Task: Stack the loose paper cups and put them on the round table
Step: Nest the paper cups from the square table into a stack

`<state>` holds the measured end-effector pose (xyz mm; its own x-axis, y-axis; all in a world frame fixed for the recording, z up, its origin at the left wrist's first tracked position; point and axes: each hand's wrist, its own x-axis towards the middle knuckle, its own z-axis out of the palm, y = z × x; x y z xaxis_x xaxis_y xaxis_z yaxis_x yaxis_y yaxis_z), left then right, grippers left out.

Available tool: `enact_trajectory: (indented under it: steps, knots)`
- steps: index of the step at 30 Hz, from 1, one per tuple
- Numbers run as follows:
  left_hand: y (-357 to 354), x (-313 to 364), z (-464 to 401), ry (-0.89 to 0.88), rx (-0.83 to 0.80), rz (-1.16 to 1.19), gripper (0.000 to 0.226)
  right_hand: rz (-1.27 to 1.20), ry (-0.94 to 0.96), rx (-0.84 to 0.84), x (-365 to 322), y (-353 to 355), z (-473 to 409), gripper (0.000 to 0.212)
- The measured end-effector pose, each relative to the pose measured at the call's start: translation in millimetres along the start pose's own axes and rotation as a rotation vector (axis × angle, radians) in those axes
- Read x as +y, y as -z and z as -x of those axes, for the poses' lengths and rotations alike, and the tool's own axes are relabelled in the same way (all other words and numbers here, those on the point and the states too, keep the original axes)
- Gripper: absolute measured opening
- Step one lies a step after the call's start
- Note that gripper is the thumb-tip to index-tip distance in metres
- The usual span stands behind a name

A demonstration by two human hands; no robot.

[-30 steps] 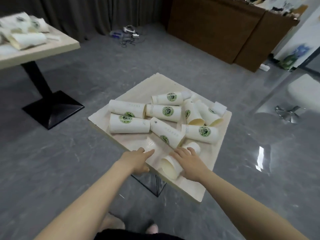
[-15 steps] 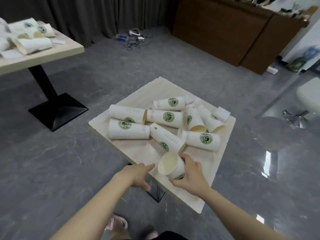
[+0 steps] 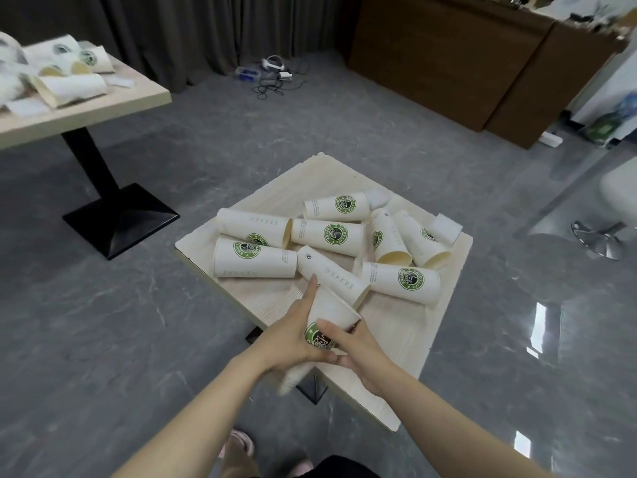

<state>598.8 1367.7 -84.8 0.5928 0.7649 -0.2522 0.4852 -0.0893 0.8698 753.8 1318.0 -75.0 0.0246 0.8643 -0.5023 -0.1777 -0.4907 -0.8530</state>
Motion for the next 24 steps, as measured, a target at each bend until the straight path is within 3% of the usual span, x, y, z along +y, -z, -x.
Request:
enact_trajectory:
  steps: [3,5,9,14,24]
  knots:
    - [4.4,-3.1,1.5,-0.005,0.128,-0.045,0.124,0.058,-0.018,0.004,-2.4,-0.3,0.0,0.084]
    - [12.7,-9.5,3.9,0.018,0.188,-0.092,0.121,0.119,0.006,0.12,-3.6,3.7,-1.7,0.089]
    - [29.3,-25.0,10.2,0.077,0.238,-0.162,0.118,0.202,0.153,0.395,-0.7,20.8,-12.3,0.066]
    - [36.9,-36.6,14.2,0.122,0.226,-0.199,0.117,0.216,0.172,0.359,3.9,26.9,-35.4,0.041]
    - [43.8,-45.6,11.8,0.173,0.16,-0.239,0.119,0.187,0.191,0.379,2.0,32.4,-65.4,0.031]
